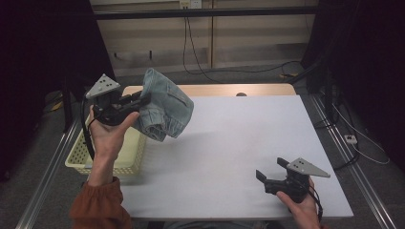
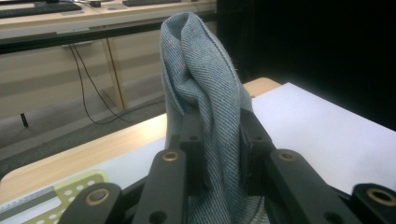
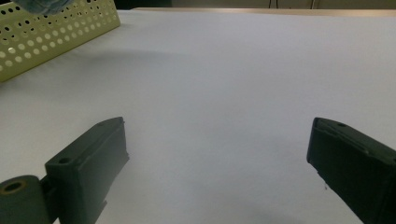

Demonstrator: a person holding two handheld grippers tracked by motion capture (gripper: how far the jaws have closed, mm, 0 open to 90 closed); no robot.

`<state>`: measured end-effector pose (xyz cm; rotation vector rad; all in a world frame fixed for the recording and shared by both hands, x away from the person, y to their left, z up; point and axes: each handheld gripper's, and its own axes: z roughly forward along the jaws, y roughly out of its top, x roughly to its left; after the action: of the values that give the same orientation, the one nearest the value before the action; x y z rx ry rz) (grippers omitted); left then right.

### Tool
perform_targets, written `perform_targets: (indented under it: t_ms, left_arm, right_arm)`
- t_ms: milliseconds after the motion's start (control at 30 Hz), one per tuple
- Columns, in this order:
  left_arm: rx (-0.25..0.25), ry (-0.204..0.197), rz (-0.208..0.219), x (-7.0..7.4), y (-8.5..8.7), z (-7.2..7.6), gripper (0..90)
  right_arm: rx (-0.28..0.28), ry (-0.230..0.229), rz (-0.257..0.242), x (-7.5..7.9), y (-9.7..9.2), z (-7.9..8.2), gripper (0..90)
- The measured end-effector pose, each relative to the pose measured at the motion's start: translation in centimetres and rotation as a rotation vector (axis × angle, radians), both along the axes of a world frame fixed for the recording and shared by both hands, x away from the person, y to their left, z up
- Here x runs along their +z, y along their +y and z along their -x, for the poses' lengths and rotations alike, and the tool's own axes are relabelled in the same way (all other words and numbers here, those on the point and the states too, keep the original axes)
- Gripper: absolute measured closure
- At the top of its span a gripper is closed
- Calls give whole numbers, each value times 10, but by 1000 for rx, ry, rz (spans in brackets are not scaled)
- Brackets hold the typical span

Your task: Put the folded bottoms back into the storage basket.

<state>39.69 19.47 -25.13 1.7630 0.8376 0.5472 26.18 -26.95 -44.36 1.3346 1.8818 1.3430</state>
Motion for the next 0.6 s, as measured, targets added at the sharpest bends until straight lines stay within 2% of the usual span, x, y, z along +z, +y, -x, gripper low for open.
perform_targets:
  t_ms: [267, 367, 433, 600]
  left_arm:
    - [17, -8, 29, 8, 12, 5, 756]
    - [22, -15, 21, 11, 14, 8, 757]
    - [33, -14, 38, 12, 21, 10, 757]
    - [49, -22, 40, 13, 33, 14, 756]
  right_arm:
    - [-2, -4, -1, 0, -1, 0, 52]
    - [-4, -3, -4, 1, -1, 0, 52]
    - [1, -4, -4, 1, 1, 0, 51]
    - [2, 0, -3, 0, 0, -1, 51]
